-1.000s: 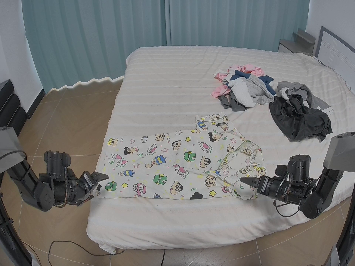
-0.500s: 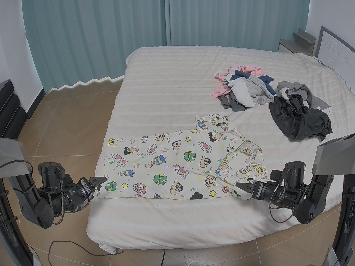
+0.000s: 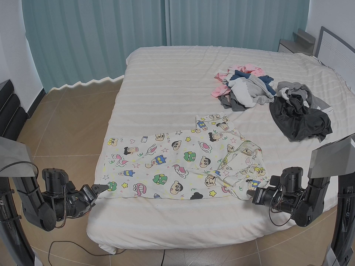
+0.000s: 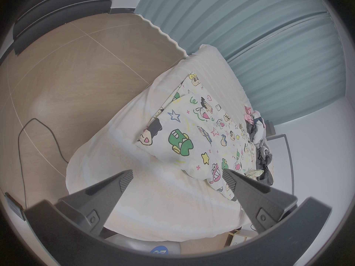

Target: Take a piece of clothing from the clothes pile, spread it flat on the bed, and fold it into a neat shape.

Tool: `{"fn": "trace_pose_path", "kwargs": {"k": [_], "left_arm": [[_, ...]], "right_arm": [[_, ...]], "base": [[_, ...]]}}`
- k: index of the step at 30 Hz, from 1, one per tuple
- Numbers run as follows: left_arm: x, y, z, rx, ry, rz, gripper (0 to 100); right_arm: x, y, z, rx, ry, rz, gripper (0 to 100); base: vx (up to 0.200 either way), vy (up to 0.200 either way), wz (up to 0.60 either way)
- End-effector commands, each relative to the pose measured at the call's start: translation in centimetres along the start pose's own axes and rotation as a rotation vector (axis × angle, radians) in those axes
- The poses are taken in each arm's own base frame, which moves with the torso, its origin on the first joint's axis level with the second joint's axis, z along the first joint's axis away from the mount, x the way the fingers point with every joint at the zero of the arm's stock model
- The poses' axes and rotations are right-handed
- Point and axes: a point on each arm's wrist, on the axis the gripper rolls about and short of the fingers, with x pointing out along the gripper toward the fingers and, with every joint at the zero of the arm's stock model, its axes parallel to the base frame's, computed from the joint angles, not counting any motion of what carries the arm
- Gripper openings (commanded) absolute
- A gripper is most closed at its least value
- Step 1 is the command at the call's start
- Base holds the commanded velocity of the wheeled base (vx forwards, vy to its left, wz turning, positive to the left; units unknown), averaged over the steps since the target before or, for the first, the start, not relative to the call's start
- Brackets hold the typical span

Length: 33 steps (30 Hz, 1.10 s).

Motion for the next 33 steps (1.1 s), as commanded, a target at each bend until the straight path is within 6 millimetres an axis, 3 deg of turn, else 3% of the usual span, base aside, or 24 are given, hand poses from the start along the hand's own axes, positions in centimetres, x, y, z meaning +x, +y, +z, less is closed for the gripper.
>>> {"fn": "trace_pose_path", "kwargs": {"k": [1, 18, 32, 33], "left_arm": [[0.1, 0.1, -0.1, -0.003, 0.005, 0.005, 100], [0.2, 0.3, -0.1, -0.005, 0.007, 0.012, 100], [0.3, 0.2, -0.1, -0.004, 0.004, 0.01, 100], [0.3, 0.3, -0.1, -0.004, 0.005, 0.012, 100]], "right_arm": [[-0.2, -0.2, 0.3, 0.006, -0.007, -0.011, 0], [-0.6, -2.2, 1.5, -0.043, -0.032, -0.105, 0], [-1.4, -1.1, 1.8, -0.047, -0.036, -0.045, 0], [-1.6, -1.1, 1.7, -0.046, -0.033, -0.046, 100]], "base": [[0.0, 0.0, 0.0], [0.0, 0.0, 0.0], [0.0, 0.0, 0.0], [0.0, 0.0, 0.0]]}}
